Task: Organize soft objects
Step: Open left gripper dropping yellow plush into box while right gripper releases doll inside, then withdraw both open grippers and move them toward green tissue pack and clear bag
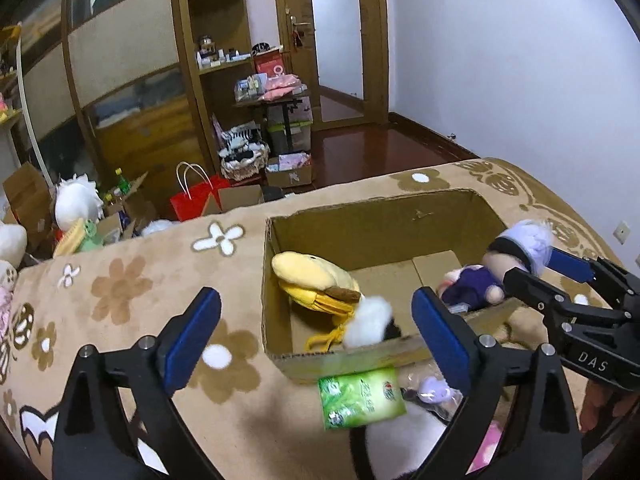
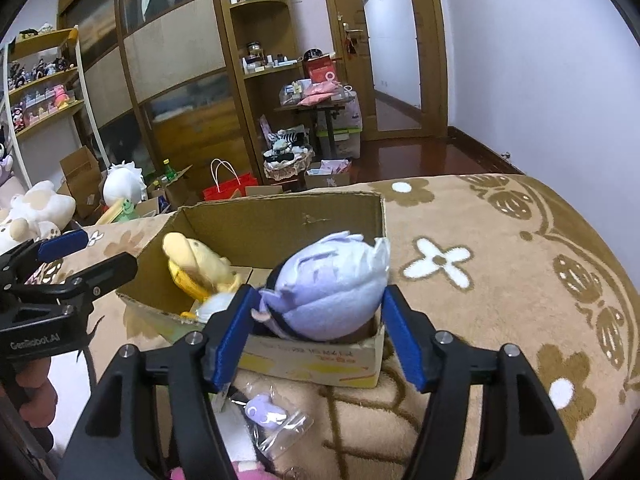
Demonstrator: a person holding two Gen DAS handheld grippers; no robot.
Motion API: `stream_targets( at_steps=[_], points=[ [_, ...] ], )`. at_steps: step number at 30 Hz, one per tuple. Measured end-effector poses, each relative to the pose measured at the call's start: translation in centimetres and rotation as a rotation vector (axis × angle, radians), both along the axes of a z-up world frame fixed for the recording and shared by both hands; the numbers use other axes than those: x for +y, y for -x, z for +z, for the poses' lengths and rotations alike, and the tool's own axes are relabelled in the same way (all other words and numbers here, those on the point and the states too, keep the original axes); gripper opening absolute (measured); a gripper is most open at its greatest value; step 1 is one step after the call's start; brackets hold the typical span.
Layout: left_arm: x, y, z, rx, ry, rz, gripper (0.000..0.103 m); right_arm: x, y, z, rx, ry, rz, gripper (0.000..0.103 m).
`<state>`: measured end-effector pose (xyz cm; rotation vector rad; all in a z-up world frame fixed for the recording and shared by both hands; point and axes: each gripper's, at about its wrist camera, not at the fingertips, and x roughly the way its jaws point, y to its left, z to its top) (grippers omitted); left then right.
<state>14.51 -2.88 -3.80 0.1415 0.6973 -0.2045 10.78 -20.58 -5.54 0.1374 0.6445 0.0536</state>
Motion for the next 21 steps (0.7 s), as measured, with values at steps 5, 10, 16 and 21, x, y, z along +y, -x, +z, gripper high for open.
stream_targets(
  at_steps=[5, 10, 16, 21],
  points=[
    [0.7, 0.9, 0.7, -0.002, -0.007, 0.017, 0.098, -0.2, 1.4, 1.1, -0.029, -0.028, -0.006, 0.090],
    [1.3, 1.8, 1.0, 0.016, -0.010, 0.029, 0.098, -0.1, 2.2, 1.7, -0.020, -0.039, -0.001, 0.098],
    [1.3, 2.7, 1.2, 0.060, -0.026, 0.024, 0.098, 0.5, 3.7, 2.3, -0.020, -0.031, 0.002, 0.103],
    [1.8, 3.4, 0.9, 0.122, -0.010, 0.021, 0.098, 1.0, 4.4, 2.4, 0.004, -0.021, 0.013, 0.103]
  ],
)
